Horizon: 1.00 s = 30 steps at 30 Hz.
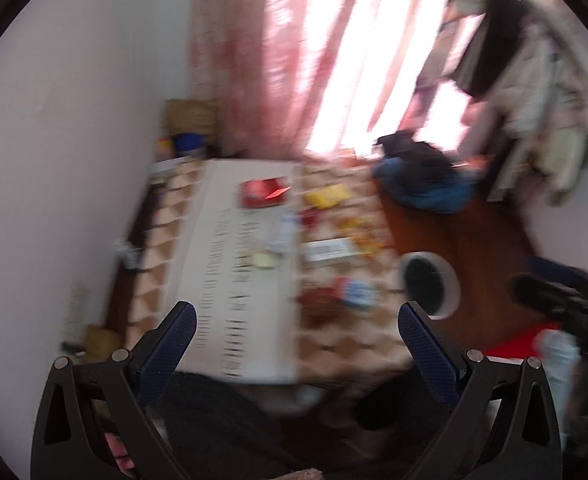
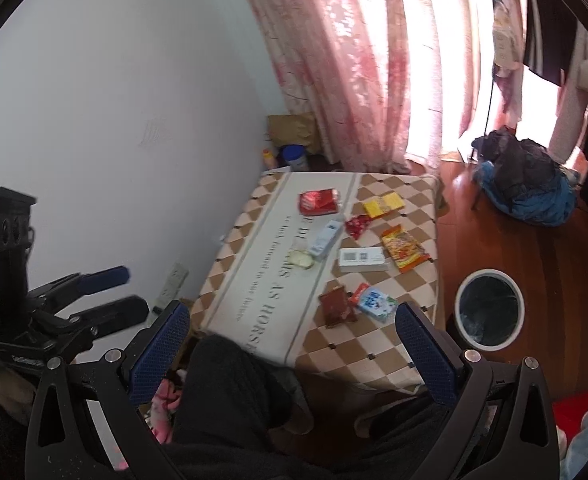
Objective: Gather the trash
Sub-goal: 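Grasp the brown snack wrapper with the left tool while the right tool grasps the milk carton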
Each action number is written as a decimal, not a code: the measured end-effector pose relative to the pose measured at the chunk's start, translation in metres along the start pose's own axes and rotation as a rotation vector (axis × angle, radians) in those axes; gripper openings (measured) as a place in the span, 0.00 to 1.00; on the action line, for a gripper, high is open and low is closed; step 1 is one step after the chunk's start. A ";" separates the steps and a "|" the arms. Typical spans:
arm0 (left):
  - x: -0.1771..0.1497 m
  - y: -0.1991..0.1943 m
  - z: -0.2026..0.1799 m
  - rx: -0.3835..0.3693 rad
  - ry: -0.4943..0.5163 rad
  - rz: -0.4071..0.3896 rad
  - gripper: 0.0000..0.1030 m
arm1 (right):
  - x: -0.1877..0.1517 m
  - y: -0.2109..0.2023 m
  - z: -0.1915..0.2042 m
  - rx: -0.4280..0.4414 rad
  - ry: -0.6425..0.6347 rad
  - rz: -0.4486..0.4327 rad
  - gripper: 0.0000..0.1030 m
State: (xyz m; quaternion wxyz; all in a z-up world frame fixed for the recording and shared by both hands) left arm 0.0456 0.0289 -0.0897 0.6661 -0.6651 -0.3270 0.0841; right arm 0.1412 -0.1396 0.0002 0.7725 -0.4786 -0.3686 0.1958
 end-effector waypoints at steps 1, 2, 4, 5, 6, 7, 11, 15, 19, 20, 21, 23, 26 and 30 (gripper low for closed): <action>0.003 0.020 0.004 0.038 -0.023 0.018 1.00 | 0.003 0.011 -0.009 -0.022 0.021 0.003 1.00; 0.004 0.038 0.009 0.066 -0.042 0.038 1.00 | 0.006 0.025 -0.018 -0.051 0.033 0.010 1.00; 0.006 0.079 0.017 0.077 -0.077 0.105 1.00 | 0.010 0.057 -0.039 -0.099 0.068 0.044 1.00; 0.006 0.108 0.020 0.090 -0.103 0.152 1.00 | 0.012 0.075 -0.048 -0.112 0.081 0.064 1.00; 0.005 0.129 0.023 0.109 -0.119 0.187 1.00 | 0.016 0.104 -0.063 -0.128 0.096 0.103 1.00; 0.004 0.149 0.024 0.124 -0.132 0.218 1.00 | 0.018 0.127 -0.072 -0.140 0.097 0.143 1.00; -0.003 0.220 0.033 0.167 -0.194 0.330 1.00 | 0.024 0.235 -0.106 -0.214 0.031 0.335 1.00; -0.005 0.266 0.040 0.171 -0.239 0.415 1.00 | 0.025 0.319 -0.127 -0.256 -0.038 0.491 0.93; -0.011 0.291 0.034 0.153 -0.248 0.471 1.00 | 0.028 0.378 -0.132 -0.298 -0.129 0.577 0.90; -0.011 0.294 0.031 0.151 -0.242 0.478 1.00 | 0.029 0.387 -0.133 -0.299 -0.140 0.589 0.87; -0.010 0.295 0.029 0.147 -0.237 0.481 1.00 | 0.028 0.397 -0.134 -0.287 -0.151 0.601 0.81; -0.009 0.299 0.021 0.125 -0.229 0.490 1.00 | 0.027 0.405 -0.136 -0.275 -0.148 0.609 0.79; -0.005 0.303 0.009 0.074 -0.242 0.500 1.00 | 0.023 0.401 -0.149 -0.217 -0.052 0.584 0.78; 0.003 0.317 -0.011 -0.049 -0.284 0.529 1.00 | -0.004 0.379 -0.188 -0.233 0.190 0.561 0.78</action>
Point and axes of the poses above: each gripper's, at about its wrist camera, not at the fingertips, and y roughly the way its jaws point, z to its left, x to its top, the point moved 4 cm from there along y, roughly the way its jaws point, and after that the axes turned 15 degrees about z, right-handed, at the moved point
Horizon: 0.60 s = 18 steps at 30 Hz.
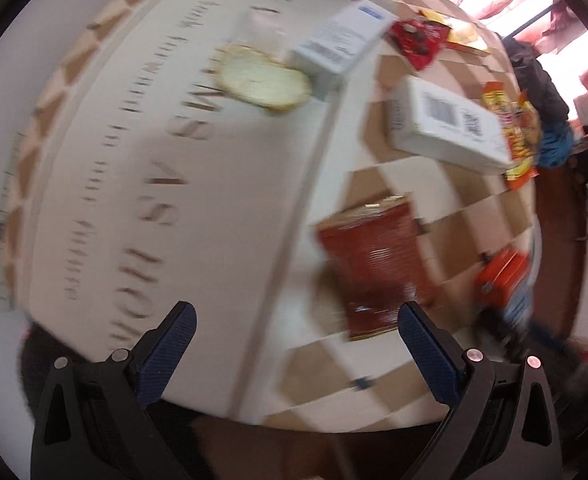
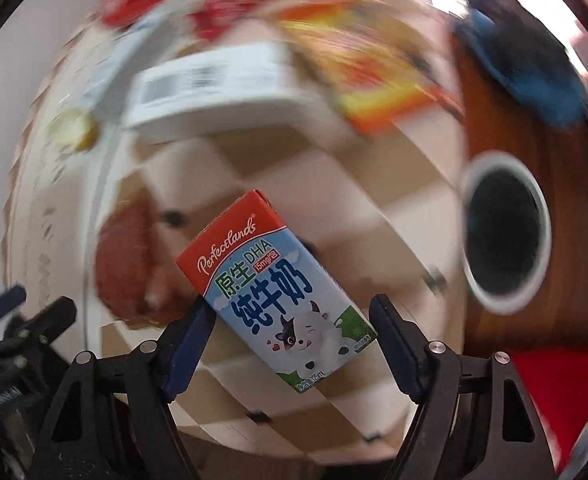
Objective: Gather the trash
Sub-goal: 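Grasp the brown snack wrapper with the left tool while the right tool grasps the milk carton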
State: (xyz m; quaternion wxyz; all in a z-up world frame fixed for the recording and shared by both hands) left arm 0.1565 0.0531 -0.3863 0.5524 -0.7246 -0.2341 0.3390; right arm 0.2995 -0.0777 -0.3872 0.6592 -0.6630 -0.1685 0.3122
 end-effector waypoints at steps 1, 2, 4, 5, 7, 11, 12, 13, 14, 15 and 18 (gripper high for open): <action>0.003 0.003 -0.006 -0.030 -0.004 0.013 1.00 | -0.007 0.001 -0.009 0.009 0.041 -0.006 0.78; 0.006 0.009 -0.012 -0.060 -0.016 0.028 1.00 | -0.015 0.002 -0.019 0.025 0.081 -0.010 0.78; 0.012 0.016 -0.021 -0.091 -0.033 0.043 0.99 | -0.027 0.007 -0.033 0.094 0.135 -0.011 0.78; 0.015 0.020 -0.025 -0.091 -0.042 0.051 0.91 | -0.031 0.009 -0.039 0.139 0.153 -0.003 0.78; 0.018 0.026 -0.030 -0.058 -0.048 0.059 0.74 | -0.037 0.008 -0.050 0.221 0.173 0.016 0.78; 0.014 0.031 -0.039 0.052 0.017 0.011 0.52 | -0.043 0.003 -0.064 0.237 0.150 -0.029 0.79; 0.012 0.033 -0.039 0.079 0.041 0.004 0.49 | -0.045 0.001 -0.065 0.219 0.130 -0.047 0.79; 0.010 0.034 -0.039 0.103 0.061 -0.002 0.48 | -0.043 -0.004 -0.062 0.209 0.112 -0.056 0.79; 0.005 0.036 -0.035 0.154 0.095 -0.014 0.48 | -0.040 -0.008 -0.058 0.196 0.094 -0.060 0.79; 0.001 0.036 -0.032 0.179 0.110 -0.022 0.48 | -0.039 -0.011 -0.054 0.171 0.065 -0.075 0.79; -0.011 0.042 -0.016 0.196 0.135 -0.029 0.51 | -0.032 -0.015 -0.033 0.103 -0.008 -0.086 0.79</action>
Point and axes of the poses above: each gripper's, at about its wrist camera, not at the fingertips, and y roughly the way its jaws point, z to its left, x to its top, the point moved 4 cm from there along y, roughly the way its jaws point, and after that the axes turned 15 degrees about z, right-handed, at the moved point
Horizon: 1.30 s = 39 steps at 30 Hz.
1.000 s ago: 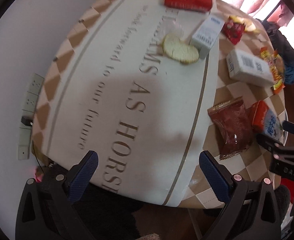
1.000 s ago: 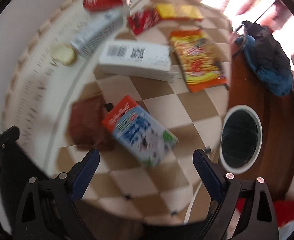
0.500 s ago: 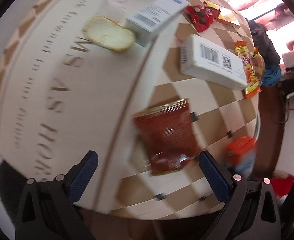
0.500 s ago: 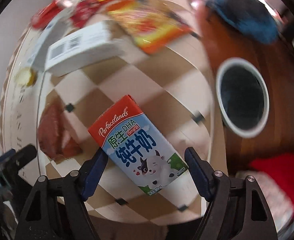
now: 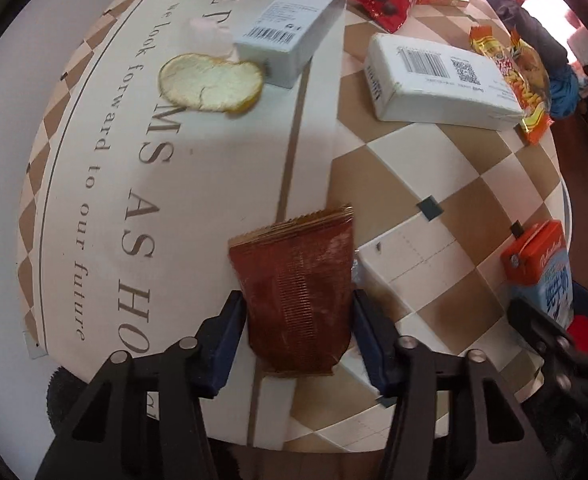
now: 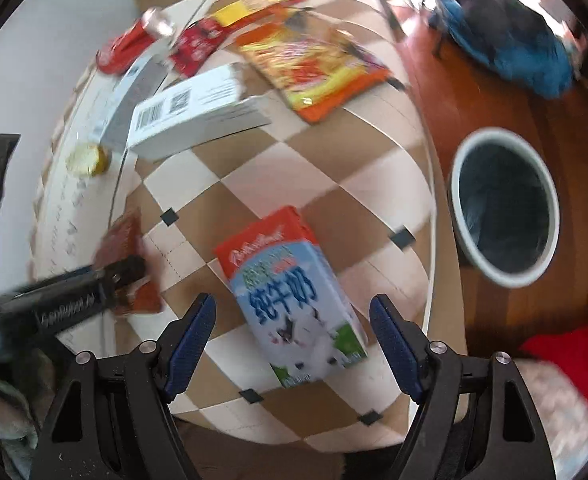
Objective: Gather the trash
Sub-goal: 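Grasp the brown snack wrapper with the left tool while the right tool grasps the milk carton, then carry both items over the white bin and open both tools to drop them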
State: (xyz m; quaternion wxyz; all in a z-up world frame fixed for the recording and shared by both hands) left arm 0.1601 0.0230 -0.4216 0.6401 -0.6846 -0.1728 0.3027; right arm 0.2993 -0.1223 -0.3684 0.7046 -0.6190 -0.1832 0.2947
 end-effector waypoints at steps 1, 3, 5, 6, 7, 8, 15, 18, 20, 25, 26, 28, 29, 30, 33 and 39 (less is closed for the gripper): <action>-0.002 0.002 0.003 -0.013 -0.001 -0.006 0.50 | 0.006 0.004 0.006 -0.022 -0.022 0.009 0.79; -0.007 0.006 0.001 -0.009 0.003 -0.014 0.48 | 0.018 0.014 0.014 -0.057 -0.045 0.040 0.79; -0.011 0.008 0.003 -0.016 -0.005 -0.019 0.43 | 0.018 0.021 0.015 -0.088 -0.048 0.060 0.76; -0.014 0.008 0.005 -0.015 -0.005 -0.023 0.39 | 0.017 0.023 0.016 -0.113 -0.048 0.057 0.72; -0.024 0.006 0.018 -0.015 -0.002 -0.027 0.38 | 0.019 0.024 0.022 -0.135 -0.051 0.051 0.63; -0.028 0.006 0.019 -0.014 0.004 -0.034 0.37 | 0.019 0.024 0.023 -0.176 -0.053 0.048 0.60; -0.050 -0.021 0.016 0.030 0.028 -0.130 0.37 | 0.005 0.011 0.028 -0.140 -0.001 0.001 0.57; -0.064 -0.039 0.014 0.057 0.047 -0.191 0.37 | -0.005 -0.001 0.025 -0.088 0.029 -0.049 0.57; -0.073 -0.059 0.009 0.076 0.070 -0.244 0.37 | -0.011 -0.011 0.024 -0.056 0.049 -0.090 0.57; -0.058 -0.132 -0.030 0.085 0.133 -0.355 0.37 | -0.031 -0.051 0.009 0.037 0.110 -0.188 0.57; -0.051 -0.143 -0.041 0.081 0.150 -0.375 0.37 | -0.029 -0.058 0.008 0.044 0.118 -0.199 0.57; -0.046 -0.168 -0.063 0.063 0.186 -0.410 0.37 | -0.036 -0.080 -0.006 0.069 0.143 -0.239 0.57; -0.042 -0.177 -0.078 0.055 0.204 -0.422 0.37 | -0.039 -0.090 -0.014 0.080 0.156 -0.261 0.57; -0.040 -0.185 -0.091 0.046 0.222 -0.434 0.37 | -0.042 -0.099 -0.022 0.089 0.170 -0.282 0.57; -0.036 -0.203 -0.138 0.005 0.292 -0.460 0.37 | -0.054 -0.129 -0.056 0.105 0.215 -0.351 0.57; -0.009 -0.196 -0.241 -0.054 0.414 -0.433 0.37 | -0.067 -0.157 -0.149 0.112 0.334 -0.415 0.57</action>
Point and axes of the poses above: each gripper's, at about its wrist camera, not at the fingertips, and y roughly the way its jaws point, z to its left, x to its top, the point moved 4 cm from there along y, roughly the way its jaws point, and after that the axes turned 15 degrees about z, right-handed, at the moved point
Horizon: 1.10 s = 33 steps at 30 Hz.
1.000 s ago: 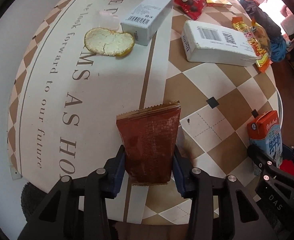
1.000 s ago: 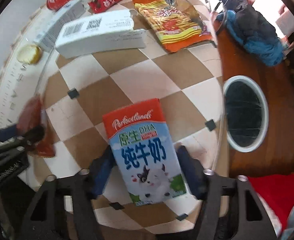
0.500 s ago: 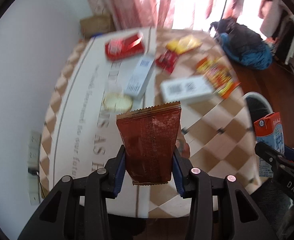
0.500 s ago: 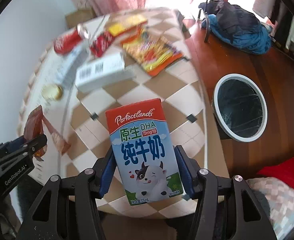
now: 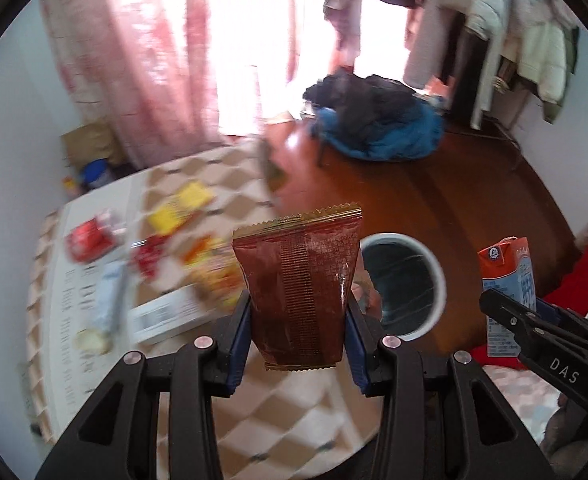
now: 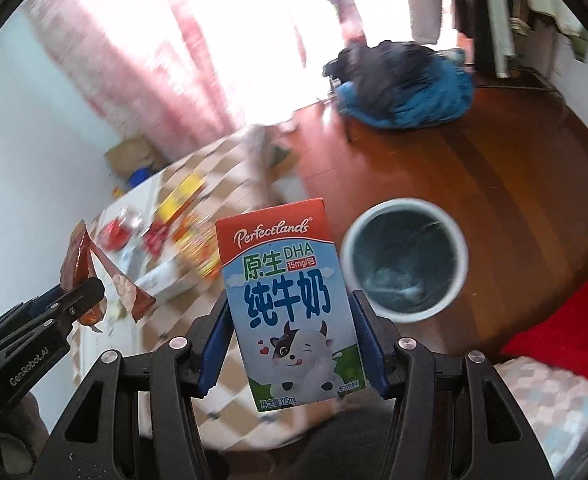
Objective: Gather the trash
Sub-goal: 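Carry both items over the white bin and open both tools to drop them, then move both tools back from the bin toward the table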
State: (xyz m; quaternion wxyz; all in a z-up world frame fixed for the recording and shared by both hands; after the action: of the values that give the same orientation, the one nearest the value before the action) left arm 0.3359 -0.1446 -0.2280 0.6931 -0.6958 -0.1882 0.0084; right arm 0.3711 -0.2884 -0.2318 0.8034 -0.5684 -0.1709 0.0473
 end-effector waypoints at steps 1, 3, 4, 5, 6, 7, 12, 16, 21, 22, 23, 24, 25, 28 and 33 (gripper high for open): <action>0.008 0.011 -0.012 -0.010 0.012 0.009 0.37 | 0.004 -0.001 -0.014 -0.009 0.015 -0.004 0.57; 0.024 0.035 -0.036 -0.028 0.041 0.041 0.37 | 0.015 0.001 -0.047 -0.020 0.054 -0.015 0.57; 0.032 0.052 -0.048 -0.050 0.047 0.064 0.37 | 0.019 0.005 -0.060 -0.030 0.068 -0.012 0.57; 0.037 0.063 -0.055 -0.061 0.049 0.077 0.37 | 0.023 0.010 -0.072 -0.039 0.081 -0.005 0.57; 0.044 0.080 -0.064 -0.082 0.057 0.103 0.37 | 0.028 0.019 -0.090 -0.042 0.105 0.008 0.57; 0.048 0.092 -0.072 -0.097 0.058 0.124 0.37 | 0.032 0.025 -0.103 -0.042 0.120 0.020 0.57; 0.074 0.173 -0.106 -0.157 0.060 0.260 0.37 | 0.047 0.074 -0.162 -0.061 0.185 0.100 0.57; 0.084 0.218 -0.123 -0.168 0.057 0.331 0.37 | 0.057 0.120 -0.195 -0.072 0.211 0.168 0.57; 0.089 0.257 -0.128 -0.161 0.047 0.401 0.37 | 0.070 0.177 -0.229 -0.080 0.232 0.238 0.57; 0.090 0.262 -0.127 -0.153 0.045 0.405 0.38 | 0.072 0.184 -0.232 -0.079 0.234 0.246 0.56; 0.091 0.265 -0.126 -0.145 0.044 0.403 0.42 | 0.074 0.192 -0.236 -0.071 0.236 0.253 0.56; 0.089 0.264 -0.129 -0.137 0.044 0.403 0.46 | 0.076 0.201 -0.241 -0.074 0.241 0.263 0.56; 0.089 0.267 -0.127 -0.129 0.041 0.405 0.56 | 0.079 0.208 -0.244 -0.069 0.243 0.269 0.56; 0.084 0.260 -0.120 -0.108 0.034 0.392 0.73 | 0.086 0.223 -0.250 -0.053 0.255 0.277 0.56; 0.078 0.252 -0.110 -0.054 0.037 0.374 0.92 | 0.088 0.234 -0.249 -0.059 0.241 0.285 0.67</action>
State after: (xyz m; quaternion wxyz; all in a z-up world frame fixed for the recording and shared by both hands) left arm 0.5013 -0.2210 -0.4479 0.6640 -0.7369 -0.0429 0.1193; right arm 0.5630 -0.4065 -0.5031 0.7862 -0.6117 0.0075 0.0874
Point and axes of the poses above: each gripper's, at about its wrist camera, not at the fingertips, and y roughly the way its jaws point, z to its left, x to its top, the point moved 4 cm from there along y, roughly the way its jaws point, and after that the axes turned 15 degrees about z, right-handed, at the moved point
